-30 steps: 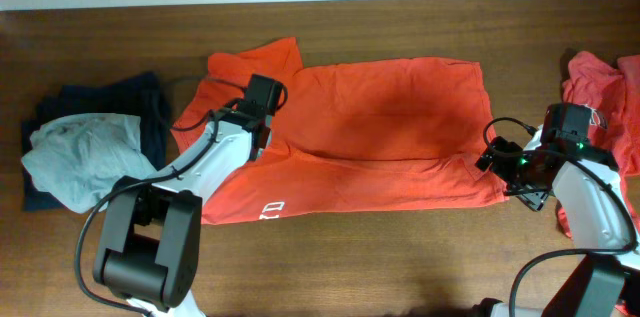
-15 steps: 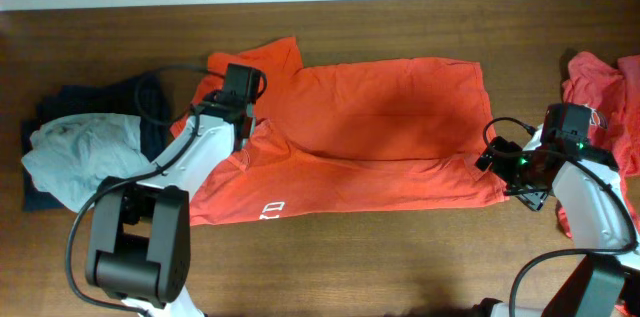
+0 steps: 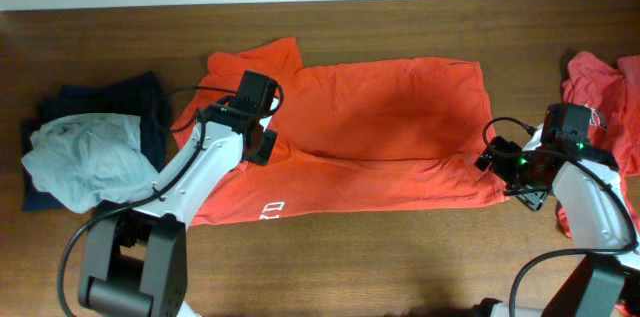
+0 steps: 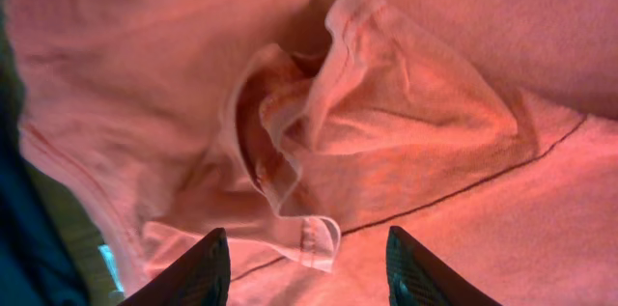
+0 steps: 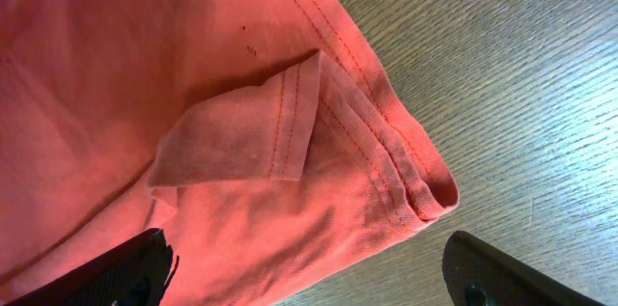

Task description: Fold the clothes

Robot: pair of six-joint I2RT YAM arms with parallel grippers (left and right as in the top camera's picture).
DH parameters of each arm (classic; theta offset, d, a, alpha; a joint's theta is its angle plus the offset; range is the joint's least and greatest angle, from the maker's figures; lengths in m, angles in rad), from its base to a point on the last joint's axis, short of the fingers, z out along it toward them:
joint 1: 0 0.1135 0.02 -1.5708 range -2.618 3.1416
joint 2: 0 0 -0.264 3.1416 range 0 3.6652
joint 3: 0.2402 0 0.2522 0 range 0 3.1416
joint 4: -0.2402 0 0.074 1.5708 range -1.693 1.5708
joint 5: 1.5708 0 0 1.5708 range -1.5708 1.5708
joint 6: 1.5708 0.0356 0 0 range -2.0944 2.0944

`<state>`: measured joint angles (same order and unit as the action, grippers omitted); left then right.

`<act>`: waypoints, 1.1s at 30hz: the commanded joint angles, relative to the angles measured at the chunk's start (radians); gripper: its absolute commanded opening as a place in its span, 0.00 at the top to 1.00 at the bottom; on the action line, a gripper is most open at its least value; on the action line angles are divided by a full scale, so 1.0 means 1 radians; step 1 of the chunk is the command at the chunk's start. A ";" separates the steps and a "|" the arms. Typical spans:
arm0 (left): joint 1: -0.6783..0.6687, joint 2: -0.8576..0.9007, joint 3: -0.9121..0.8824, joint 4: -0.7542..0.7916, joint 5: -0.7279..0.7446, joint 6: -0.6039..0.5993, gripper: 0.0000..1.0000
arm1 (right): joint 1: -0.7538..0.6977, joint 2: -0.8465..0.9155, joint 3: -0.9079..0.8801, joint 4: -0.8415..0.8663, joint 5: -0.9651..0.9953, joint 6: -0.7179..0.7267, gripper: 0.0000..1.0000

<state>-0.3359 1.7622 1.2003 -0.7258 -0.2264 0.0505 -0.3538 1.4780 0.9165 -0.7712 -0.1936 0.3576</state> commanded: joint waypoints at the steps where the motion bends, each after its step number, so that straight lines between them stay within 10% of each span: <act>1: 0.005 -0.003 -0.049 0.031 0.017 -0.040 0.48 | -0.007 -0.010 0.011 0.000 -0.009 -0.010 0.05; 13: 0.005 0.078 -0.097 0.124 -0.078 -0.039 0.67 | -0.007 -0.010 0.011 0.000 -0.009 -0.010 0.05; 19: 0.005 0.077 -0.091 0.143 -0.224 -0.035 0.99 | -0.007 -0.010 0.011 -0.001 -0.009 -0.010 0.05; 33: 0.106 0.078 0.006 0.394 -0.364 0.191 0.96 | -0.007 -0.010 0.011 -0.001 -0.009 -0.010 0.05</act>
<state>-0.2604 1.8297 1.1908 -0.3878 -0.5648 0.1799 -0.3538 1.4780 0.9165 -0.7712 -0.1940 0.3580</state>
